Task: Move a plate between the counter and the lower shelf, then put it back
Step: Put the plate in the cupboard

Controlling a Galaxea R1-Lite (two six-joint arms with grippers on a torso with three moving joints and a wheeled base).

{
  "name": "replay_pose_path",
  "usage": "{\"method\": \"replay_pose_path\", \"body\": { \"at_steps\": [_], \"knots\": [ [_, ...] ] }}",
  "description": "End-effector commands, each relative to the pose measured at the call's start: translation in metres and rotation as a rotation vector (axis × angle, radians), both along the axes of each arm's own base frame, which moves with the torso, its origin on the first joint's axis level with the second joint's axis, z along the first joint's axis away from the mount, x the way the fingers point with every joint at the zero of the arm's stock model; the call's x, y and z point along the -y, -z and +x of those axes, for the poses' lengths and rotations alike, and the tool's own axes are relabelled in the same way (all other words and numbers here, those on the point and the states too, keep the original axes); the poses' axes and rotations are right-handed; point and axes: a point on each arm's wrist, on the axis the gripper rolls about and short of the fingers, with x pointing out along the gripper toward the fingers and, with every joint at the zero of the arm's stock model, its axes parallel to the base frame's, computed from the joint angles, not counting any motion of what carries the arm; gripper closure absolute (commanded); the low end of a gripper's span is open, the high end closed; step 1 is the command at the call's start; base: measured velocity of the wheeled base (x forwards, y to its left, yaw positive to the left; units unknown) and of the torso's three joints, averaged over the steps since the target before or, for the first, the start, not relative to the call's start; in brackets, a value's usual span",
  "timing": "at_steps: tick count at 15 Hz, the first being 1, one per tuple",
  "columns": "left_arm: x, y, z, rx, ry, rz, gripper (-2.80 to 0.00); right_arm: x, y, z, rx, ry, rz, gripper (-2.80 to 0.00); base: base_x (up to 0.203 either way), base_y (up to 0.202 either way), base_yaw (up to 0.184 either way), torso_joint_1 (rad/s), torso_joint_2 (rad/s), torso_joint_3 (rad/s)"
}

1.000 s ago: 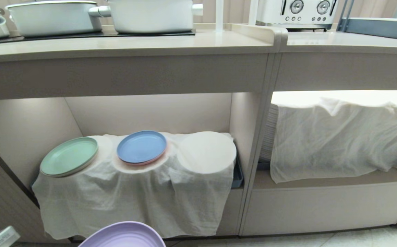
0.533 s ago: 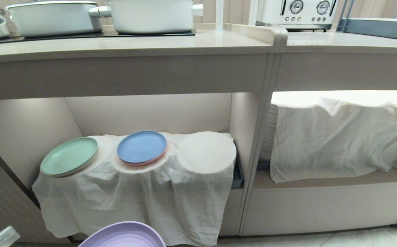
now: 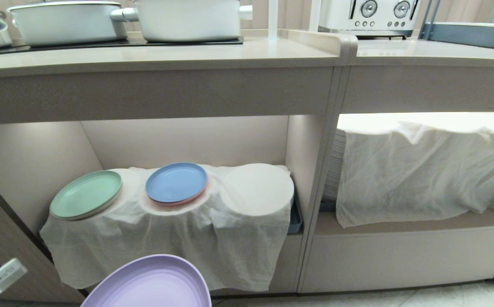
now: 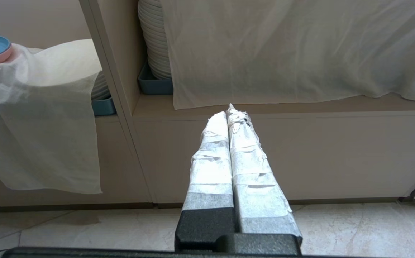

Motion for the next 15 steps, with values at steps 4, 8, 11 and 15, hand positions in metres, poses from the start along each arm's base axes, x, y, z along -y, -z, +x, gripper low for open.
{"method": "replay_pose_path", "body": {
  "at_steps": [4, 8, 11, 15],
  "knots": [
    [-0.003, -0.003, 0.029, -0.001, 0.001, -0.004, 0.00, 0.000, 0.000, 0.000, 0.000, 0.000, 0.000, 0.00, 0.000, 0.000, 0.000, 0.000, 0.00, 0.000],
    [-0.004, -0.007, 0.057, -0.020, 0.017, -0.023, 0.00, 0.000, 0.000, 0.000, 0.000, 0.000, -0.001, 0.00, 0.000, 0.000, 0.000, 0.000, 0.00, 0.000],
    [-0.001, -0.007, 0.081, -0.016, 0.032, -0.041, 0.00, 0.000, 0.000, 0.000, 0.000, 0.000, -0.001, 0.00, 0.000, 0.000, 0.000, 0.000, 0.00, 0.000],
    [0.021, -0.005, 0.111, -0.043, 0.034, -0.097, 0.00, 0.000, 0.000, 0.000, 0.000, 0.000, -0.001, 0.00, 0.000, 0.000, 0.000, 0.000, 0.00, 0.000]
  ]
}}
